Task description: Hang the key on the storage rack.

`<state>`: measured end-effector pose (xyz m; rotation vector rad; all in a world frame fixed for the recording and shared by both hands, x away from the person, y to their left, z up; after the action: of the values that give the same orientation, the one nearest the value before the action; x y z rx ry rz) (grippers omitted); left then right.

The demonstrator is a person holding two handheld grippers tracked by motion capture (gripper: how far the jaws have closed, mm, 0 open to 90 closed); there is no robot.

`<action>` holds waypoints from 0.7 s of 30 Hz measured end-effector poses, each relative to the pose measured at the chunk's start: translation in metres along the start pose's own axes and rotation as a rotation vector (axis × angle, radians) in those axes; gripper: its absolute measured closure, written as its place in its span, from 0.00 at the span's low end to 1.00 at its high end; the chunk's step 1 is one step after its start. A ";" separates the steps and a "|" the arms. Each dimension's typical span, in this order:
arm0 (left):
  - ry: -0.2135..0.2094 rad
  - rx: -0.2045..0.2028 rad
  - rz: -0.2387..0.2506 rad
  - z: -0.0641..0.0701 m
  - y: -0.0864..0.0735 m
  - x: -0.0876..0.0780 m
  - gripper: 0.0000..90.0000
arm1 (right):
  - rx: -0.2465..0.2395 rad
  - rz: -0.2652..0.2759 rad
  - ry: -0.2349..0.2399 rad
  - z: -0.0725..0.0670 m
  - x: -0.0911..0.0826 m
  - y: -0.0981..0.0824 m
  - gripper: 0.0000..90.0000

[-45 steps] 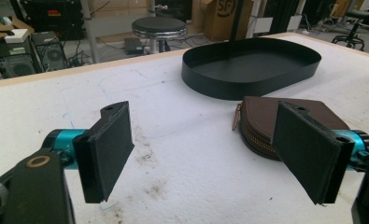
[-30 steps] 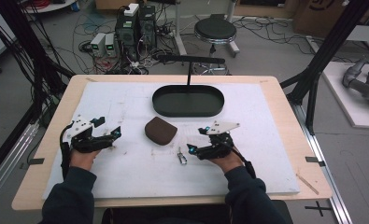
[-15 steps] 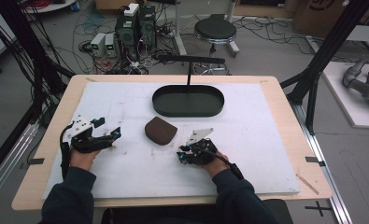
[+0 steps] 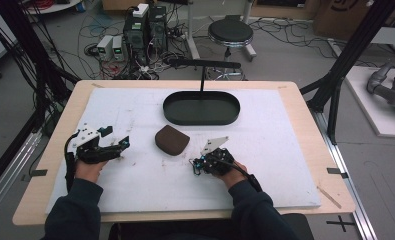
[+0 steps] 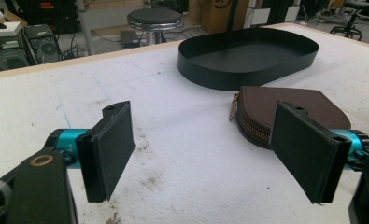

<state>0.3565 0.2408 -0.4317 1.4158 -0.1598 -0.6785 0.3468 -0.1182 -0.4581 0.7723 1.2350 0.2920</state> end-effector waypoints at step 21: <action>-0.007 -0.008 -0.001 -0.001 0.000 0.000 0.25 | 0.053 0.184 -0.165 0.046 -0.056 -0.002 1.00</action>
<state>0.3572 0.2415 -0.4324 1.4056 -0.1621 -0.6844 0.3698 -0.1694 -0.4122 0.9394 1.0212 0.3394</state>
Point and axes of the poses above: each handheld gripper's, and its own axes: x roughly forward along the jaws, y roughly out of its top, z roughly to its right, the point moved 3 cm from there along x, roughly forward along the jaws, and after that the axes turned 8 degrees about -x, right-handed, at the moved point
